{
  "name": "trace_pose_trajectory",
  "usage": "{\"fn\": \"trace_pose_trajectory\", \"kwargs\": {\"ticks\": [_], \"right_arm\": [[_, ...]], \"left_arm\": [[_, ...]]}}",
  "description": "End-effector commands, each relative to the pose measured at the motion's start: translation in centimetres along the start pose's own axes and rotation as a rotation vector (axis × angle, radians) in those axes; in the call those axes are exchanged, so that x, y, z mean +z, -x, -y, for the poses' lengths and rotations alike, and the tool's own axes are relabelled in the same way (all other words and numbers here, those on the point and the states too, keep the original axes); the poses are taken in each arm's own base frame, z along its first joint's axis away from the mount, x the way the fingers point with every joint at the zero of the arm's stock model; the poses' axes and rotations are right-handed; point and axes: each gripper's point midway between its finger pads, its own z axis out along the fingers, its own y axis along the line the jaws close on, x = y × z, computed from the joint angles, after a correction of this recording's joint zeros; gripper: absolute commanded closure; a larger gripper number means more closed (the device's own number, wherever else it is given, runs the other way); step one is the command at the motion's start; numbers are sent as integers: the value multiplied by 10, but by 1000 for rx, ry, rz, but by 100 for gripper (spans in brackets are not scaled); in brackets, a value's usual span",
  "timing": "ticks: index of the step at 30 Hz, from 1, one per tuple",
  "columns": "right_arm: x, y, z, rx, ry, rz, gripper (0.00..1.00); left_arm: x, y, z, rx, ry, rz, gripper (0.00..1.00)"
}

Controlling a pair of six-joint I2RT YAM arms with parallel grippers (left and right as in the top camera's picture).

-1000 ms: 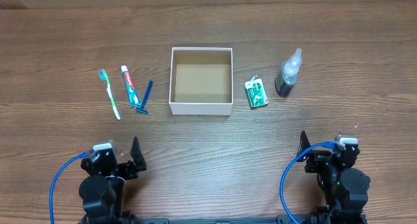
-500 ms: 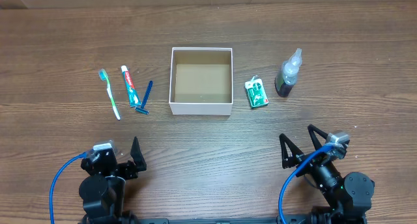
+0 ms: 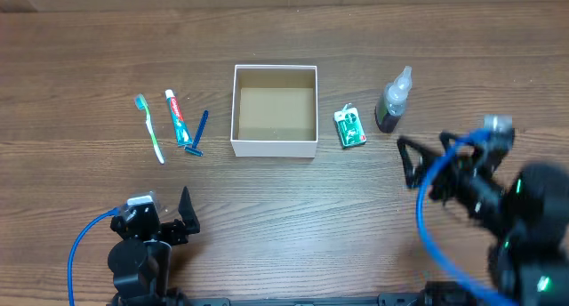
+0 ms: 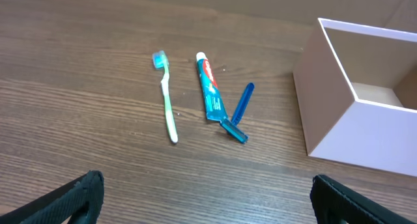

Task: Pack container
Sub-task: 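Reach the right gripper to the clear foam pump bottle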

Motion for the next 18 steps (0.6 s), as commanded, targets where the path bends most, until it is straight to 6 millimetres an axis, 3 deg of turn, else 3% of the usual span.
{"fn": "trace_pose_trajectory", "kwargs": {"ticks": [1, 4, 7, 11, 15, 18], "right_arm": [[17, 39, -12, -2, 8, -143, 0], [30, 50, -20, 44, 62, -226, 0], [48, 62, -7, 57, 7, -269, 0], [72, 61, 39, 95, -192, -334, 0], [96, 39, 84, 125, -351, -433, 0], [112, 26, 102, 135, -388, -482, 0]], "left_arm": [[1, -3, 2, 5, -12, 0, 0], [1, -3, 2, 5, -12, 0, 0], [1, -3, 2, 5, -12, 0, 0], [1, -3, 2, 5, -12, 0, 0], [1, -3, 2, 5, -12, 0, 0], [1, -3, 2, 5, -12, 0, 0]]}}
